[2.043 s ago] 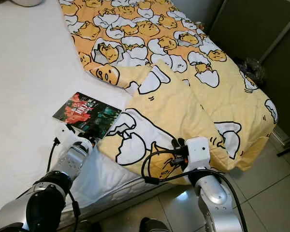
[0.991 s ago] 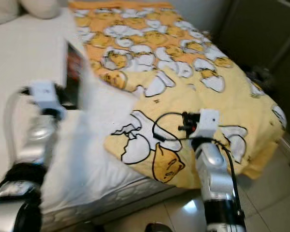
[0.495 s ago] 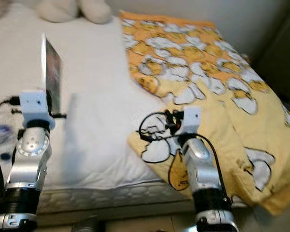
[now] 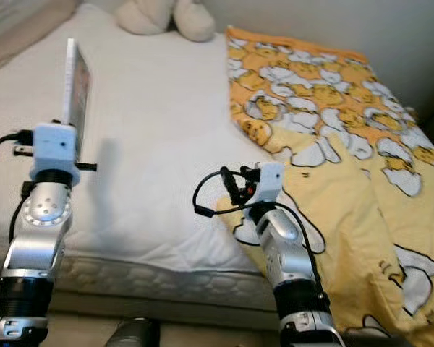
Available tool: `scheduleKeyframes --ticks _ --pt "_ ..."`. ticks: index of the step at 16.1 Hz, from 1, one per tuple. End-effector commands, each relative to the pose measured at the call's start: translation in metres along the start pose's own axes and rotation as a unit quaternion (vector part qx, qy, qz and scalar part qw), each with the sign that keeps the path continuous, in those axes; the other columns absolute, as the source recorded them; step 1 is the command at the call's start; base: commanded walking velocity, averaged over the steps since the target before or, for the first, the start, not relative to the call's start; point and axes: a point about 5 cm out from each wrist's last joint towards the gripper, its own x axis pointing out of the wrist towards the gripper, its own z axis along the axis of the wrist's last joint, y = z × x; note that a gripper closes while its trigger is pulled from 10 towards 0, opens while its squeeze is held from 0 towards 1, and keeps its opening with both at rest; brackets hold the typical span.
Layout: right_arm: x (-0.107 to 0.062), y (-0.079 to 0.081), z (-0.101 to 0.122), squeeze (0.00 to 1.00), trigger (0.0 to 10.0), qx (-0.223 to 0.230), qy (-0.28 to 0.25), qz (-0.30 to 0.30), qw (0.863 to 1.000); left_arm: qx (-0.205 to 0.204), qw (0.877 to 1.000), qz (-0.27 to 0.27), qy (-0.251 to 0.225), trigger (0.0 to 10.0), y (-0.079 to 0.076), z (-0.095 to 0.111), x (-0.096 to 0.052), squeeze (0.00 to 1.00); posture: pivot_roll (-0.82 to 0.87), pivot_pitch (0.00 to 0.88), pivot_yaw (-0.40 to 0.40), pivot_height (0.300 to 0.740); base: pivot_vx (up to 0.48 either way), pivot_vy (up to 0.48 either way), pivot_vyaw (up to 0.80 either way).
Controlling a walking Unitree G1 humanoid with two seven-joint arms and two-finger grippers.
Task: Clean up the room
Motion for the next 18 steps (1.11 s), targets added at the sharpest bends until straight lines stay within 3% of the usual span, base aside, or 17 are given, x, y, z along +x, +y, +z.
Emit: scheduleKeyframes --ticks 1,4,7,9,11,13,14,15,18 --pt "-0.004 -0.008 -0.002 0.70 10.0 -0.001 -0.001 -0.017 1.000 0.015 0.999 -0.050 -0.013 10.0 -0.015 0.009 -0.001 0.00 0.10 0.000 -0.084 0.740 0.000 0.000 0.44" --pt "-0.010 -0.016 -0.004 0.69 10.0 -0.013 -0.006 -0.062 0.998 0.015 0.995 -0.097 0.001 10.0 -0.028 0.007 -0.005 0.00 0.07 0.000 0.005 0.740 0.000 0.000 0.41" --pt "-0.015 -0.015 -0.011 0.64 10.0 -0.021 -0.018 -0.111 0.993 0.037 0.990 -0.137 -0.017 10.0 -0.025 0.015 0.002 0.00 0.04 0.000 0.080 0.740 0.000 0.000 0.14" --pt "-0.014 -0.008 -0.011 0.64 10.0 -0.030 -0.022 -0.098 0.994 0.031 0.991 -0.127 -0.026 10.0 -0.021 0.020 0.009 0.00 0.04 0.000 0.077 0.740 0.000 0.000 0.00" --pt "-0.015 -0.011 -0.009 0.63 10.0 -0.041 -0.023 -0.100 0.994 -0.006 0.993 -0.113 -0.028 10.0 -0.022 0.026 0.015 0.00 0.02 0.000 0.049 0.740 0.000 0.000 0.00" --pt "-0.012 -0.015 0.001 0.63 10.0 -0.059 -0.042 -0.112 0.991 0.000 0.991 -0.128 -0.037 10.0 -0.029 0.029 0.021 0.00 0.00 0.000 0.041 0.740 0.000 0.480 0.00" --pt "-0.011 -0.015 0.005 0.63 10.0 -0.063 -0.048 -0.113 0.990 -0.009 0.991 -0.133 -0.032 10.0 -0.032 0.029 0.022 0.00 -0.01 0.000 0.038 0.740 0.000 0.480 0.00" --pt "-0.009 -0.015 0.009 0.63 10.0 -0.070 -0.053 -0.113 0.990 -0.043 0.989 -0.138 -0.009 10.0 -0.037 0.024 0.025 0.00 -0.01 0.000 0.039 0.740 0.000 0.480 0.00" --pt "-0.007 -0.017 0.012 0.63 10.0 -0.079 -0.057 -0.119 0.988 -0.056 0.989 -0.132 0.015 10.0 -0.040 0.013 0.024 0.00 -0.01 0.000 0.033 0.740 0.000 0.480 -0.50"
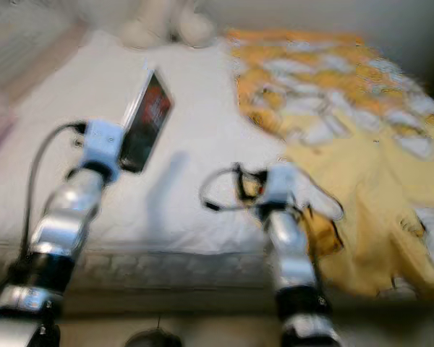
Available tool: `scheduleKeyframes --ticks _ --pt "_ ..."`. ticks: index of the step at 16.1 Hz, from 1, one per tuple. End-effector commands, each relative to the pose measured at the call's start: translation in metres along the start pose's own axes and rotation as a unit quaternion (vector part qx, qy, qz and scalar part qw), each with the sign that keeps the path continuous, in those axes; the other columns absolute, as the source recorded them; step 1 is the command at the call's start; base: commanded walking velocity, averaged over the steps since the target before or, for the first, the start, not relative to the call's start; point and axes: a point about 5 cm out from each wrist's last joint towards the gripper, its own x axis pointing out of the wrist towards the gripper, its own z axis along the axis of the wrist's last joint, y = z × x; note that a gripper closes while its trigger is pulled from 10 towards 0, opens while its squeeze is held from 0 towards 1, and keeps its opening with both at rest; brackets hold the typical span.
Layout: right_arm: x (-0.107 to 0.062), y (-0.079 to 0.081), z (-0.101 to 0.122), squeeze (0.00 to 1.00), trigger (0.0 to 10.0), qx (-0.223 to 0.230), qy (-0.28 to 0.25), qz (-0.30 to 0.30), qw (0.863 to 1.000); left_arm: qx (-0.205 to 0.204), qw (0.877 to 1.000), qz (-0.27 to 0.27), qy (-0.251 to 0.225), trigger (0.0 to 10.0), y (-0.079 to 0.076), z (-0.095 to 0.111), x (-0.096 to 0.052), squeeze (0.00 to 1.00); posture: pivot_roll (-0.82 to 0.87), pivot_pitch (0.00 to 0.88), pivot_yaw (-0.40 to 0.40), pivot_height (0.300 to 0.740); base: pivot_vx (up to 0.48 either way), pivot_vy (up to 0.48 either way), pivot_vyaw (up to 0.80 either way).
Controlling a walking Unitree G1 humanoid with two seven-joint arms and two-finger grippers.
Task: Clean up the room
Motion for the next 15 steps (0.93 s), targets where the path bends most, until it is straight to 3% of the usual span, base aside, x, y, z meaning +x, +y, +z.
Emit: scheduleKeyframes --ticks 1,7,9,15 --pt "0.000 -0.008 0.002 0.63 10.0 -0.007 -0.004 -0.010 1.000 -0.009 0.999 0.003 -0.031 10.0 -0.003 0.013 0.002 0.00 -0.01 0.000 0.028 0.740 0.000 0.480 0.00" --pt "0.003 -0.002 0.000 0.64 10.0 -0.004 0.004 0.015 1.000 -0.007 0.999 0.030 -0.033 10.0 -0.005 0.010 -0.002 0.00 0.02 0.000 0.008 0.740 0.000 0.480 0.00" --pt "0.005 0.001 0.002 0.68 10.0 -0.004 0.001 0.030 1.000 -0.007 0.999 0.035 -0.037 10.0 -0.007 0.012 -0.003 0.00 0.03 0.000 -0.005 0.740 0.000 0.480 0.50" --pt "0.008 0.005 -0.001 0.69 10.0 -0.008 0.014 0.051 0.999 -0.006 0.998 0.044 -0.037 10.0 -0.005 0.010 -0.005 0.00 0.05 0.000 -0.022 0.740 0.000 0.480 0.45"
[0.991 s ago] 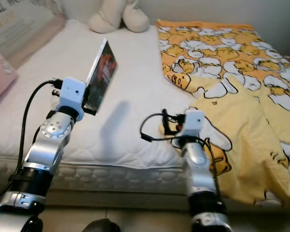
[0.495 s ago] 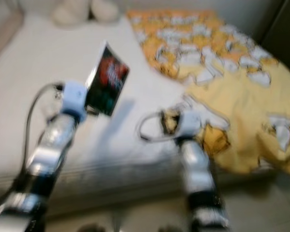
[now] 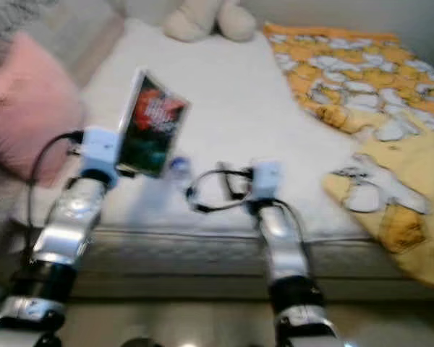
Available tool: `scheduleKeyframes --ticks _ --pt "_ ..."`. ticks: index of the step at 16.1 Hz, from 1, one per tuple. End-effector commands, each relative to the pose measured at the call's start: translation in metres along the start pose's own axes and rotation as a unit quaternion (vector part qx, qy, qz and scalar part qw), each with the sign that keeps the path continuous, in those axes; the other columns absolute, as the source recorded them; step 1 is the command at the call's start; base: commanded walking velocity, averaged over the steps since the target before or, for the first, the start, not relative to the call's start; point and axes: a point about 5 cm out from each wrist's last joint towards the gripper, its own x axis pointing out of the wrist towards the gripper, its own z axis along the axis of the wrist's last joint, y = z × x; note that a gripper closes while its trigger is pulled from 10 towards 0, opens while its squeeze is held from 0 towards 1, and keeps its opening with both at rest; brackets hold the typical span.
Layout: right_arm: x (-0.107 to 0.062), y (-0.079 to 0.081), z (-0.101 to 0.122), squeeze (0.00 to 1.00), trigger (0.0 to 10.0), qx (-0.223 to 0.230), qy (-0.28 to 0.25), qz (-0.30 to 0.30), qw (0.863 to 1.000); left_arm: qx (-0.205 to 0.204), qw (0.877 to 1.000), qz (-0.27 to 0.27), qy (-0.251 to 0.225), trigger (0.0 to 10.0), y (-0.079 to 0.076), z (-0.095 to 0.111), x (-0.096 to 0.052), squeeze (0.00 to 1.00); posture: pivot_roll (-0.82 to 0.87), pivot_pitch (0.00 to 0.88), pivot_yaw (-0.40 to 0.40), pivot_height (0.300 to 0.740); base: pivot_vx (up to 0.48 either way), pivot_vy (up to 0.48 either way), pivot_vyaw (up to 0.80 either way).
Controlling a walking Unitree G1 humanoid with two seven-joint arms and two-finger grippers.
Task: Clean up the room
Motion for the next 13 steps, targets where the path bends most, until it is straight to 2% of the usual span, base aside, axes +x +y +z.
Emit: scheduleKeyframes --ticks 1,3,5,8,13 --pt "-0.0023 -0.0120 -0.0003 0.69 10.0 -0.007 0.005 -0.011 1.000 -0.001 0.999 0.017 -0.033 10.0 0.0016 0.0159 0.0030 0.00 0.05 0.000 -0.027 0.740 0.000 0.480 0.46" --pt "-0.0006 -0.0112 -0.0002 0.68 10.0 -0.014 0.008 -0.007 1.000 -0.007 0.999 0.036 -0.027 10.0 0.0060 0.0136 0.0023 0.00 0.06 0.000 -0.038 0.740 0.000 0.133 0.44" --pt "0.0008 -0.0119 -0.0002 0.65 10.0 -0.012 0.010 -0.009 1.000 -0.018 0.999 0.042 -0.023 10.0 0.0081 0.0116 0.0017 0.00 0.06 0.000 -0.044 0.740 0.000 0.000 0.00" --pt "-0.0005 -0.0105 -0.0020 0.65 10.0 -0.015 0.012 -0.002 1.000 -0.036 0.999 0.016 -0.022 10.0 0.0029 0.0095 0.0012 0.00 0.06 0.000 -0.046 0.740 0.000 0.000 0.00" --pt "-0.0049 -0.0077 -0.0070 0.65 10.0 -0.014 0.015 0.001 1.000 -0.041 0.999 0.011 -0.025 10.0 0.0008 0.0093 -0.0004 0.00 0.05 0.000 -0.048 0.740 0.467 0.000 0.00"
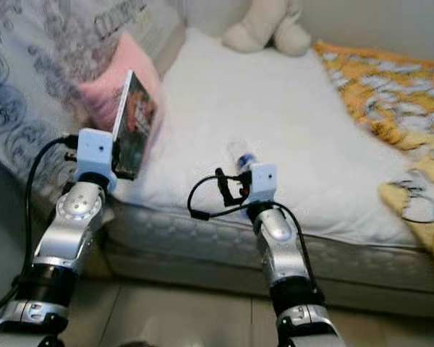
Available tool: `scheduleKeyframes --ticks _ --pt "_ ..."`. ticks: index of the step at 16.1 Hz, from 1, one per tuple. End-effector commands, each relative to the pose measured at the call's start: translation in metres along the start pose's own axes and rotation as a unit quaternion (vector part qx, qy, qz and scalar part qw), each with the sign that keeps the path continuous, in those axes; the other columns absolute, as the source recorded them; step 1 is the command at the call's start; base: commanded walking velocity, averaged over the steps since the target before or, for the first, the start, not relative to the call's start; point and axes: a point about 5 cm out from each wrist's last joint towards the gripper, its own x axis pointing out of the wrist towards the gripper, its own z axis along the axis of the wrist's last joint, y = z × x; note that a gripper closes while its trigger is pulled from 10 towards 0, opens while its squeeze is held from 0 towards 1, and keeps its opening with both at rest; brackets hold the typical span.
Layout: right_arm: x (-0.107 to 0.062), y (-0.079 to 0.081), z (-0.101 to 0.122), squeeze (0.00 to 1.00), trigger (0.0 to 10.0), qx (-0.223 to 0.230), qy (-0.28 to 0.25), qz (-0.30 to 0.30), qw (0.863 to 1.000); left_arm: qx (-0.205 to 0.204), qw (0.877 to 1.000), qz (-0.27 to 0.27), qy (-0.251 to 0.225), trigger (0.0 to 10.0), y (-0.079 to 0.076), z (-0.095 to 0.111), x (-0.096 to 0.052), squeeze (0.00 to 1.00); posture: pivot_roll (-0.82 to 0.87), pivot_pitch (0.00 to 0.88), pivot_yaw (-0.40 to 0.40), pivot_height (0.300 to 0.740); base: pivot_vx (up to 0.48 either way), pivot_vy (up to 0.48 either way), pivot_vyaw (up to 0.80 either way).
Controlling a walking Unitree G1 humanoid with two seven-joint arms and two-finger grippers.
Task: Clean up the room
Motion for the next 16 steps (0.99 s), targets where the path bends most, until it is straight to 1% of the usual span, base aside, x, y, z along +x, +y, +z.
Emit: scheduleKeyframes --ticks 1,10,12,13,14,15,16 --pt "-0.002 -0.005 0.002 0.65 10.0 -0.007 -0.008 -0.004 1.000 -0.005 0.999 -0.003 -0.033 10.0 -0.002 0.015 0.003 0.00 0.05 0.000 -0.049 0.740 0.480 0.000 0.00" --pt "-0.001 -0.003 0.003 0.65 10.0 -0.007 -0.005 0.002 1.000 -0.009 0.999 -0.004 -0.034 10.0 -0.004 0.016 0.002 0.00 0.05 0.000 -0.057 0.740 0.480 0.000 0.00" --pt "-0.001 -0.002 0.002 0.64 10.0 -0.006 -0.005 0.004 1.000 -0.009 0.999 -0.012 -0.037 10.0 -0.005 0.017 0.002 0.00 0.06 0.000 -0.059 0.740 0.480 0.000 0.00" --pt "-0.002 -0.002 0.001 0.65 10.0 -0.005 -0.002 0.005 1.000 -0.027 0.998 -0.036 -0.037 10.0 -0.013 0.022 0.005 0.00 0.05 0.000 -0.065 0.740 0.480 0.000 0.00" --pt "-0.003 -0.002 0.001 0.65 10.0 -0.006 0.000 0.006 1.000 -0.042 0.997 -0.054 -0.026 10.0 -0.018 0.023 0.008 0.00 0.05 0.000 -0.068 0.740 0.000 0.000 0.00" --pt "-0.004 -0.002 0.000 0.65 10.0 -0.007 0.003 0.010 1.000 -0.091 0.993 -0.075 0.009 10.0 -0.022 0.021 0.020 0.00 0.05 0.000 -0.076 0.740 0.000 0.000 0.00" --pt "-0.005 -0.002 -0.001 0.64 10.0 -0.008 0.005 0.013 1.000 -0.129 0.986 -0.098 0.035 10.0 -0.023 0.015 0.030 0.00 0.05 0.000 -0.082 0.740 0.000 0.000 0.00"
